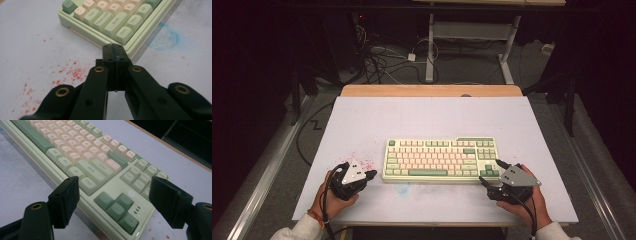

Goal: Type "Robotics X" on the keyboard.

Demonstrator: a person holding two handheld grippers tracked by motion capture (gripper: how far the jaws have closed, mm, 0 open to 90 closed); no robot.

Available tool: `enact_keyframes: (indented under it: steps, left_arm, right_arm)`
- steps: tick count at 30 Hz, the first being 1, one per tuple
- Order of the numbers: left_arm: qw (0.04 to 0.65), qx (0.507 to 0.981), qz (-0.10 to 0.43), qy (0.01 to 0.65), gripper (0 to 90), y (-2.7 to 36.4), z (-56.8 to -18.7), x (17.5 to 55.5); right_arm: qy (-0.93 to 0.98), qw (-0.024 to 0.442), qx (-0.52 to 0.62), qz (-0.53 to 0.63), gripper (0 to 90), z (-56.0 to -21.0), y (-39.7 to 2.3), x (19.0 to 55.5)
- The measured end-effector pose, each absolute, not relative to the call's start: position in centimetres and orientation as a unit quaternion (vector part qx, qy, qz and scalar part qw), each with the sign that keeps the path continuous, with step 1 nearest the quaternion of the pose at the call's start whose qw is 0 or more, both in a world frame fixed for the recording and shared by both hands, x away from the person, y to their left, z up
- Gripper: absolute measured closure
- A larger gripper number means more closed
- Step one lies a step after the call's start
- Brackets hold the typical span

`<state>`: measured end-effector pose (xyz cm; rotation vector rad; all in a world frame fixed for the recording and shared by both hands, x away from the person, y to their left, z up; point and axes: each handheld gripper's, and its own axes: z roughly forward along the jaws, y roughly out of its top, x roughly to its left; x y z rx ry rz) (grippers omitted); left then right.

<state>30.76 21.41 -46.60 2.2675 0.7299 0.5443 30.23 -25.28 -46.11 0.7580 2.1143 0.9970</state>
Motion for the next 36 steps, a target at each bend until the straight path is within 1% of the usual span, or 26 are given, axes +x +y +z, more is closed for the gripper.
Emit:
enact_keyframes:
  steps: [4, 12, 18, 25, 29, 36]
  left_arm:
    - [0.345, 0.871, 0.201, 0.286, 88.0, 21.2, -46.3, 31.0]
    - [0.357, 0.872, 0.189, 0.278, 88.1, 19.8, -45.0, 31.9]
    - [0.355, 0.88, 0.182, 0.258, 88.1, 17.8, -44.1, 33.6]
    - [0.344, 0.89, 0.178, 0.242, 88.1, 15.6, -43.7, 35.3]
    - [0.349, 0.892, 0.169, 0.231, 88.1, 14.4, -43.7, 36.1]
    - [0.333, 0.902, 0.166, 0.217, 88.0, 11.9, -43.6, 37.4]
  right_arm:
    - [0.812, 0.336, 0.288, 0.381, 25.0, -46.1, -25.3, 30.2]
    - [0.811, 0.339, 0.285, 0.381, 25.0, -46.1, -25.3, 30.4]
    - [0.812, 0.338, 0.285, 0.381, 25.0, -46.1, -25.1, 30.5]
    - [0.814, 0.336, 0.287, 0.378, 25.0, -46.2, -25.2, 30.5]
    - [0.815, 0.335, 0.286, 0.377, 25.0, -46.2, -25.1, 30.5]
    - [0.818, 0.33, 0.285, 0.375, 25.0, -46.4, -25.1, 30.6]
